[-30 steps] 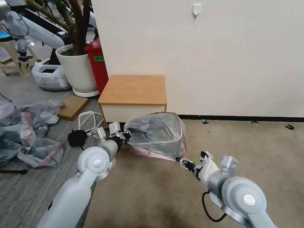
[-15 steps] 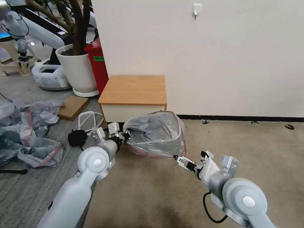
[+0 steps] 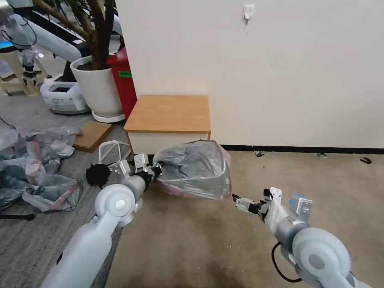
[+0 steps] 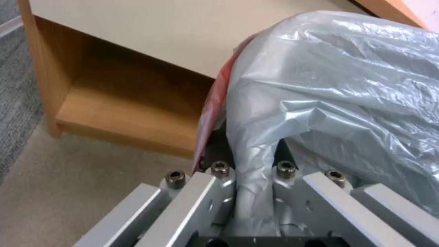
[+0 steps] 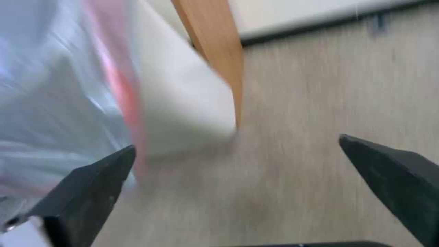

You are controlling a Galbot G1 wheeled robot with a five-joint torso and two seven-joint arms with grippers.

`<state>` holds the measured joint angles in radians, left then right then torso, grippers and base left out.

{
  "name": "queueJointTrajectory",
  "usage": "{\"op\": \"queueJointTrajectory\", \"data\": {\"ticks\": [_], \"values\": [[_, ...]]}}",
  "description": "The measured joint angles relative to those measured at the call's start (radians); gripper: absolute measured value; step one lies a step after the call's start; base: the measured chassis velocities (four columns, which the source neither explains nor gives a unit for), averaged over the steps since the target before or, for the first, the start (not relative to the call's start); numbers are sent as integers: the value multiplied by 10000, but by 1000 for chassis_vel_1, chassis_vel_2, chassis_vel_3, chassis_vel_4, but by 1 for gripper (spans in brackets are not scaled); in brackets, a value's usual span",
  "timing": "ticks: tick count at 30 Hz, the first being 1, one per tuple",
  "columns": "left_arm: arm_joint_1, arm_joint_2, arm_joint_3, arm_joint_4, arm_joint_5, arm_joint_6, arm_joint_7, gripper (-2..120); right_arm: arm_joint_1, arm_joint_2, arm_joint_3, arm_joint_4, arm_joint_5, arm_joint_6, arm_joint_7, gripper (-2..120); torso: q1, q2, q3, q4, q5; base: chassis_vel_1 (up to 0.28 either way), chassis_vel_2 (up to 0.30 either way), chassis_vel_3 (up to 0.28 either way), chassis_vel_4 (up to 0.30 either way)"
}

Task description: Pick up the garbage bag from the table and place it over the trash can.

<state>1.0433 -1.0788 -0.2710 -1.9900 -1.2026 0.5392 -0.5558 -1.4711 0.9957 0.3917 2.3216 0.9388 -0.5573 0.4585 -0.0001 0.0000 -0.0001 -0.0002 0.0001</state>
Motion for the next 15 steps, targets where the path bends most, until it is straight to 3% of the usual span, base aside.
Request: {"op": "queueJointTrajectory", "data": {"ticks": [6, 15], "values": [[194, 36, 19, -115, 17, 17, 49, 3, 767, -845, -156, 131, -795, 761, -712, 100, 0, 0, 0, 2, 0, 0, 0, 0, 0], [266, 23, 157, -226, 43, 32, 47, 3, 1785, -1798, -607, 248, -165, 694, -820, 100, 1, 0, 0, 3, -1, 0, 0, 0, 0]]}}
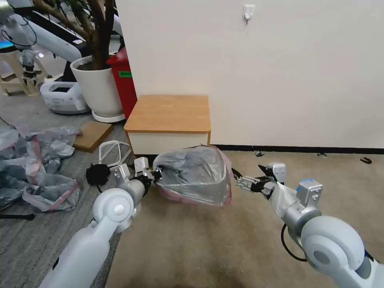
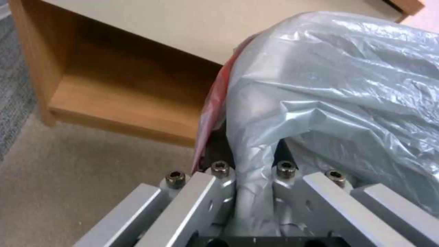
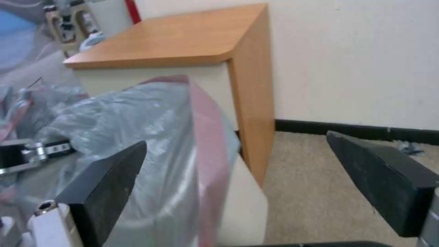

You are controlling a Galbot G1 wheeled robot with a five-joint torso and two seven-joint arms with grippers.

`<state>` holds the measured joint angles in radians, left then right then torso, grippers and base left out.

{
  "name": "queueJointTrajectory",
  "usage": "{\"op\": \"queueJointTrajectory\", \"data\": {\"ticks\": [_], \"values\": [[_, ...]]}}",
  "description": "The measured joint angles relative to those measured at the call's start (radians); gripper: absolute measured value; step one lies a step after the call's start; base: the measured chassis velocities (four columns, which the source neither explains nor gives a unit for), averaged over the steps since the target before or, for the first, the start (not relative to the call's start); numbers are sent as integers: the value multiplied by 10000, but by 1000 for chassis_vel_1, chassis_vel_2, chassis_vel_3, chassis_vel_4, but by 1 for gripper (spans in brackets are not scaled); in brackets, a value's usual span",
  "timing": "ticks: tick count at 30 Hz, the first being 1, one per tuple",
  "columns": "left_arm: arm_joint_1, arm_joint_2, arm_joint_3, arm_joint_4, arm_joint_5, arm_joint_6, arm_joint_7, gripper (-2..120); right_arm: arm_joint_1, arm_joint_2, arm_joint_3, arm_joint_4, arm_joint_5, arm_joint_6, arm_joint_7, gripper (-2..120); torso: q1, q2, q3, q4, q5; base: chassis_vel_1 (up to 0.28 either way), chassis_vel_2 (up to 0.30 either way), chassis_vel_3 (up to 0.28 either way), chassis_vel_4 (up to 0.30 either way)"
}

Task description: Pick up the garbage bag from the table and place it over the trash can.

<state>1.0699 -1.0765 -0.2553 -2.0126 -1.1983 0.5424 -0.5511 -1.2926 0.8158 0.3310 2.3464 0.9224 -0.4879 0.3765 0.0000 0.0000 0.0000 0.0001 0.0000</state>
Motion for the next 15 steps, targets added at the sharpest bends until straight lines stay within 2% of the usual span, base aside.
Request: {"op": "queueJointTrajectory", "data": {"ticks": [6, 15], "values": [[-151, -43, 187, 48, 26, 2, -29, 3, -78, 18, -46, 196, 216, -297, -5, 100, 0, 0, 0, -3, 1, 0, 0, 0, 0], [-330, -115, 410, 81, 34, 2, -64, 3, -136, 50, -123, -177, -225, -436, 2, 100, 0, 0, 0, -2, 1, 0, 0, 0, 0]]}}
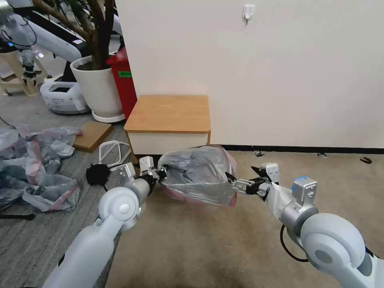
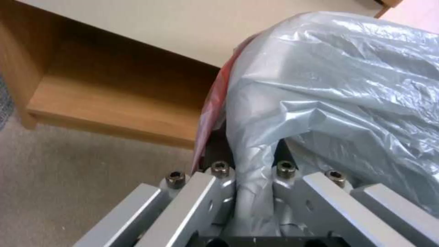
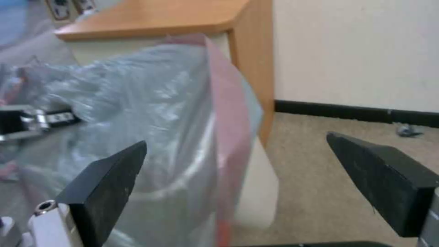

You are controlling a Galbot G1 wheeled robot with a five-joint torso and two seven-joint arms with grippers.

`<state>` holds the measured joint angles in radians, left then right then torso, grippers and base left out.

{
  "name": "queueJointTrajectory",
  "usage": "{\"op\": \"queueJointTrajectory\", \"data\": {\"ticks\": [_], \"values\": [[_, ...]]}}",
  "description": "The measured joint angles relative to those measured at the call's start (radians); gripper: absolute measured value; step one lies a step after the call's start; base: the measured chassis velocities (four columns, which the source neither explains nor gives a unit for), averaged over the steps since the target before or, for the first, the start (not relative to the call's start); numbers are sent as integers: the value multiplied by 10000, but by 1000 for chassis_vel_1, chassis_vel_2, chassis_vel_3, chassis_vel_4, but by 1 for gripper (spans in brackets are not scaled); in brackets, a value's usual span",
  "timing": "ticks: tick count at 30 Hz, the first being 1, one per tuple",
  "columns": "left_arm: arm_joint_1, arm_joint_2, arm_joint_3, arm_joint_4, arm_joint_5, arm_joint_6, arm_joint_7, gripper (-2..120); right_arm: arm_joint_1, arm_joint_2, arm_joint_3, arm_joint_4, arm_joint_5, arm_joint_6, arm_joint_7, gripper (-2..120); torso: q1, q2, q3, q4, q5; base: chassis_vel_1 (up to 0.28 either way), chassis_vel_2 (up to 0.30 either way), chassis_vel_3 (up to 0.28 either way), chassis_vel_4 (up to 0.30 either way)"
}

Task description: Pick up the garbage bag from the table and place it over the trash can.

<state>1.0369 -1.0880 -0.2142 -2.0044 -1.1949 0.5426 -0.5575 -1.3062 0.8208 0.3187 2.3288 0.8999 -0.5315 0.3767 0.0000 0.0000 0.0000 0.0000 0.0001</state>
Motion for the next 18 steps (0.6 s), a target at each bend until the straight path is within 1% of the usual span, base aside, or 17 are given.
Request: {"op": "queueJointTrajectory", "data": {"ticks": [18], "values": [[123, 10, 21, -159, 15, -3, -29, 3, -32, -14, 100, -152, -92, -18, 338, 99, 0, 0, 0, 0, -1, 0, 0, 0, 0]]}}
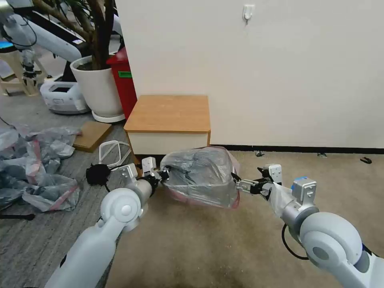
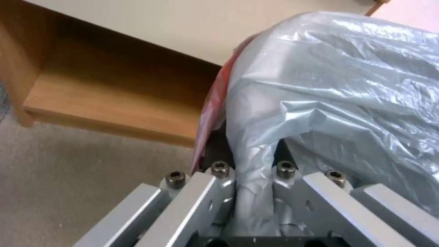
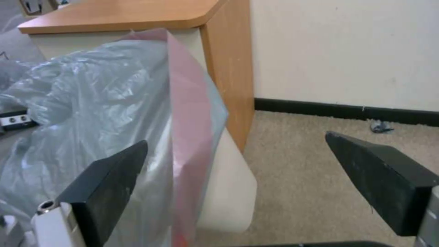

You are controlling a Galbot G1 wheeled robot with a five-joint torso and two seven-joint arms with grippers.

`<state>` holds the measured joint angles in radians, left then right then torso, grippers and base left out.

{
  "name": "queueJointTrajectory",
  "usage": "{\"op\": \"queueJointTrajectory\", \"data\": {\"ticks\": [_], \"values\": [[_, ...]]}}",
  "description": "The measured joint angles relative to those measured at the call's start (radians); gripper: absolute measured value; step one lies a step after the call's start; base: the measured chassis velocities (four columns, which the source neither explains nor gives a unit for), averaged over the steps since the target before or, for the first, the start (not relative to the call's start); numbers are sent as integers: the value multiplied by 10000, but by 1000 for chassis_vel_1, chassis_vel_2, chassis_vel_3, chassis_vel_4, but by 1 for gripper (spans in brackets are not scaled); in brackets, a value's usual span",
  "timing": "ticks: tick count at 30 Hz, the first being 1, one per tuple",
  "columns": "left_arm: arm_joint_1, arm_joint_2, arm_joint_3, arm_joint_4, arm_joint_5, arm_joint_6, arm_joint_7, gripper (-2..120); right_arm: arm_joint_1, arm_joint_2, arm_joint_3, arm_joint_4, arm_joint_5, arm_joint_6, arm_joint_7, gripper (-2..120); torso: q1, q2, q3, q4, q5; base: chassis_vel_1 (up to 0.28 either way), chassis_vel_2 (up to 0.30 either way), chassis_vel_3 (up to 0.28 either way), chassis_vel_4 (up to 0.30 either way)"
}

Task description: Pick up the garbage bag from the table and place it over the trash can.

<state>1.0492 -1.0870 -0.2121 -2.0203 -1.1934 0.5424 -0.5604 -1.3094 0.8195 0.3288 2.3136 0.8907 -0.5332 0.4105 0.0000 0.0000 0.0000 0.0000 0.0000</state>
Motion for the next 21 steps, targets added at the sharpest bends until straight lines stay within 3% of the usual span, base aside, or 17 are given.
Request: {"op": "queueJointTrajectory", "data": {"ticks": [21], "values": [[-27, -27, 21, -38, 0, -2, -17, 3, 93, -121, -33, -119, -609, 23, 108, 99, 0, 0, 0, 0, 0, 0, 0, 0, 0]]}}
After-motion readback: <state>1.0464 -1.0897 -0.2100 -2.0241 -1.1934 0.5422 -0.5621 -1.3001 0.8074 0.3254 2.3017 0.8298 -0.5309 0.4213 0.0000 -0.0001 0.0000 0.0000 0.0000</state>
